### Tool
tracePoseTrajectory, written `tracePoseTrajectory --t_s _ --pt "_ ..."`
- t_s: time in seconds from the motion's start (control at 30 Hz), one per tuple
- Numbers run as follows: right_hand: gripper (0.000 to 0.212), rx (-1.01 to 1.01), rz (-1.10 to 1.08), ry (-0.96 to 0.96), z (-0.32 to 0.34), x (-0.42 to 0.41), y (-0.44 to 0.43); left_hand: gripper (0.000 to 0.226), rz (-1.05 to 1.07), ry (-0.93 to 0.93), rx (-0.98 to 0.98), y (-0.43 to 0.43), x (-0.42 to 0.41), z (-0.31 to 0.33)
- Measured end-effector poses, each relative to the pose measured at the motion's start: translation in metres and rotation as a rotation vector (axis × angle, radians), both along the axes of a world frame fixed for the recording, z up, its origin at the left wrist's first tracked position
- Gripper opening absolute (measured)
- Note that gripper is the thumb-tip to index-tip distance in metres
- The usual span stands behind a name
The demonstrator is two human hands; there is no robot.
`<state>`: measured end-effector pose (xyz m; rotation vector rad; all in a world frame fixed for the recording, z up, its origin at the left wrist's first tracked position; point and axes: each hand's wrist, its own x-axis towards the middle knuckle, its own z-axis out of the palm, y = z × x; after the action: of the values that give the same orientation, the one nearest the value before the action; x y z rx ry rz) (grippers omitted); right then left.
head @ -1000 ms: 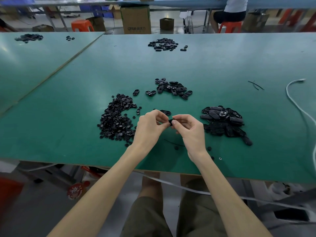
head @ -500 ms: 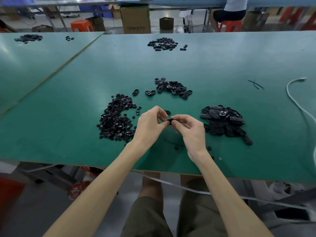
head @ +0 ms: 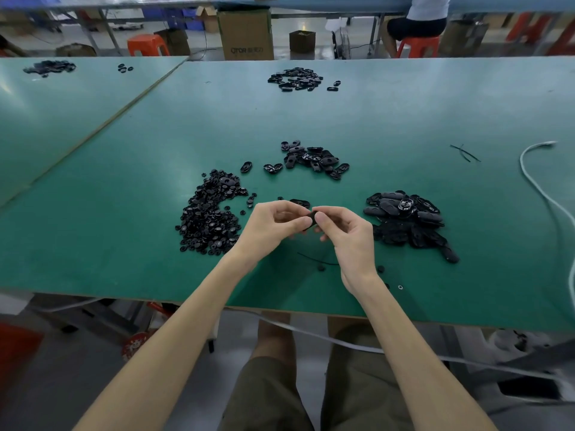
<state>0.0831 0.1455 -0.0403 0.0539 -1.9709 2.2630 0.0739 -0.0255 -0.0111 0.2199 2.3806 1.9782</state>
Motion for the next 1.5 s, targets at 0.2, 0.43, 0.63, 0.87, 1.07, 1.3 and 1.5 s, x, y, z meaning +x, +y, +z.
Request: tracePoseTrajectory --t_s 0.2,0.43,0.63,0.87,1.07,1.3,1.5 --pt "0.007 -0.032 -0.011 -0.034 -0.002 0.0 -0.002 0.016 0.052 -0.161 0.269 0.001 0.004 -0.005" --pt "0.007 -0.05 -0.015 -0.048 -0.001 0.001 -0.002 0.019 0.061 -0.232 0.426 0.005 0.006 -0.006" --pt "0.008 -0.056 -0.029 -0.06 -0.001 0.001 -0.002 0.022 0.031 -0.23 0.468 0.004 0.008 -0.009" --pt "0.011 0.005 -0.012 -0.042 0.0 0.002 -0.002 0.026 0.068 -0.181 0.497 0.015 0.011 -0.013" --pt "0.011 0.081 0.044 -0.035 -0.001 0.003 -0.002 0.019 0.122 -0.17 0.577 0.019 0.013 -0.018" --pt "0.01 0.056 0.009 -0.018 -0.001 0.003 -0.003 0.026 0.094 -0.109 0.527 0.017 0.015 -0.021" --pt "0.007 0.049 0.005 -0.009 -0.003 0.002 -0.003 0.025 0.109 -0.05 0.412 0.019 0.017 -0.022"
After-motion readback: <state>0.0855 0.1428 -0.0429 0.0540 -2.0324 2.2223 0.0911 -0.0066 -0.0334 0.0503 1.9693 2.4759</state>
